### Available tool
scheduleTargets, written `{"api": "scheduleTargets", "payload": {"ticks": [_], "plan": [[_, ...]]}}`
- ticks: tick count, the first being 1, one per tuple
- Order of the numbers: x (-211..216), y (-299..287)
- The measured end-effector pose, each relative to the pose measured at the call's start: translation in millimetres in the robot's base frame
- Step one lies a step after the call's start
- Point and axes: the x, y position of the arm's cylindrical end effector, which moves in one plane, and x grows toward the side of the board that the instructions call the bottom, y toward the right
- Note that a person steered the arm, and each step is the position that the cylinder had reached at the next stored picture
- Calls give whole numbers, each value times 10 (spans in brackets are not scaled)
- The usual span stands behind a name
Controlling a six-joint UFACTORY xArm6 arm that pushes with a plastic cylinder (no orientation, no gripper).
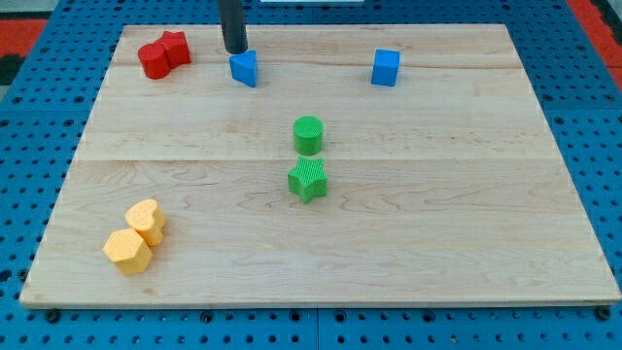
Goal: Move the blue cube towards the center
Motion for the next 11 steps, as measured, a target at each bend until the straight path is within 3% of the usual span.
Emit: {"api": "scheduleTargets", "payload": {"ticks": [2, 4, 5, 7, 10, 11], "plan": [[-53, 1286], [-221, 1594], [-68, 1946], [-73, 1991], [503, 2069], [504, 1983]]}}
